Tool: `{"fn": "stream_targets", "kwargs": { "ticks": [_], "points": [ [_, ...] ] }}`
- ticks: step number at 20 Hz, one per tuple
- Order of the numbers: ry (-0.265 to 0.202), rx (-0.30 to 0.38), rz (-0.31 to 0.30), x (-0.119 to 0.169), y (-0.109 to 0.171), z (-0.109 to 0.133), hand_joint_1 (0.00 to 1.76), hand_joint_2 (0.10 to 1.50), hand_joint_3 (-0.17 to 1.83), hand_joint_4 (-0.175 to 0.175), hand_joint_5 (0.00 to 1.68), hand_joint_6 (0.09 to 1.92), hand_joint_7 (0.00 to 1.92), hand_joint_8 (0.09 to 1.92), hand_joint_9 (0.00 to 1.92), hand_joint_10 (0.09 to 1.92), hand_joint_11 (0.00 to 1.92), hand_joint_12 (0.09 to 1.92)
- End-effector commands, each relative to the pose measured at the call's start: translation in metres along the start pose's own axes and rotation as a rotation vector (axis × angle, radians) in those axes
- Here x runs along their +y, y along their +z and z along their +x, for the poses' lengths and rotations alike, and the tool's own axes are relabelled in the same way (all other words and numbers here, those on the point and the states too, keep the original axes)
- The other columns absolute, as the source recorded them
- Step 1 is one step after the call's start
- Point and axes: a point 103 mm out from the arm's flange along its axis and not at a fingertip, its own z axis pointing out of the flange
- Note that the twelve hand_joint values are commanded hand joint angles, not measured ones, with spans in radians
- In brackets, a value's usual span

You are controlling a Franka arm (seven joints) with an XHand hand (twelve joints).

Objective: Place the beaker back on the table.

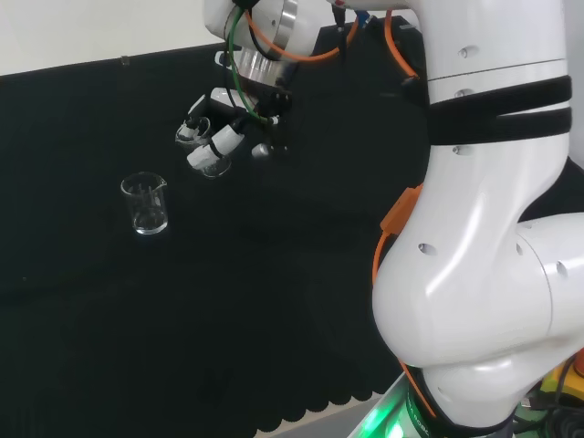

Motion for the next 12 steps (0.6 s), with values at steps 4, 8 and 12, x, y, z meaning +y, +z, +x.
{"fn": "stream_targets", "kwargs": {
  "ticks": [4,8,12],
  "points": [
    [-0.009,0.082,-0.060,0.013,0.012,-0.017,1.15,0.71,0.50,0.159,1.38,0.41,1.80,0.09,1.65,0.09,1.22,0.84],
    [-0.001,0.107,-0.078,0.014,0.019,-0.023,1.15,0.71,0.50,0.161,1.38,0.41,1.79,0.09,1.64,0.09,1.21,0.83],
    [0.005,0.117,-0.079,0.015,0.024,-0.026,1.15,0.71,0.50,0.161,1.38,0.41,1.78,0.09,1.63,0.09,1.21,0.83]
  ]
}}
